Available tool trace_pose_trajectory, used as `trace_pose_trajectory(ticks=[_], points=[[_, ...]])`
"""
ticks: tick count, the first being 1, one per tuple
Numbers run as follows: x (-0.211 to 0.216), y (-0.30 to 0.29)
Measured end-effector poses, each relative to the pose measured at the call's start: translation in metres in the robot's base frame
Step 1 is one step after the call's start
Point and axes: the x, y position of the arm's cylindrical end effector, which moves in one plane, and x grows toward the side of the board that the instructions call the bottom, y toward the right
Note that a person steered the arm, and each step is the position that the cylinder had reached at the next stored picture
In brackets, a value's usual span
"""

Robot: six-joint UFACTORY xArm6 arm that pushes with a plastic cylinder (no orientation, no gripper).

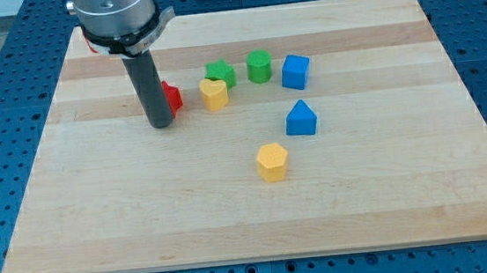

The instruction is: Move the red star towards top

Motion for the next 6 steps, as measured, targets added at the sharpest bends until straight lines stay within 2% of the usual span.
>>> trace_pose_trajectory(ticks=[5, 6], points=[[-0.066, -0.008], [-0.09, -0.008]])
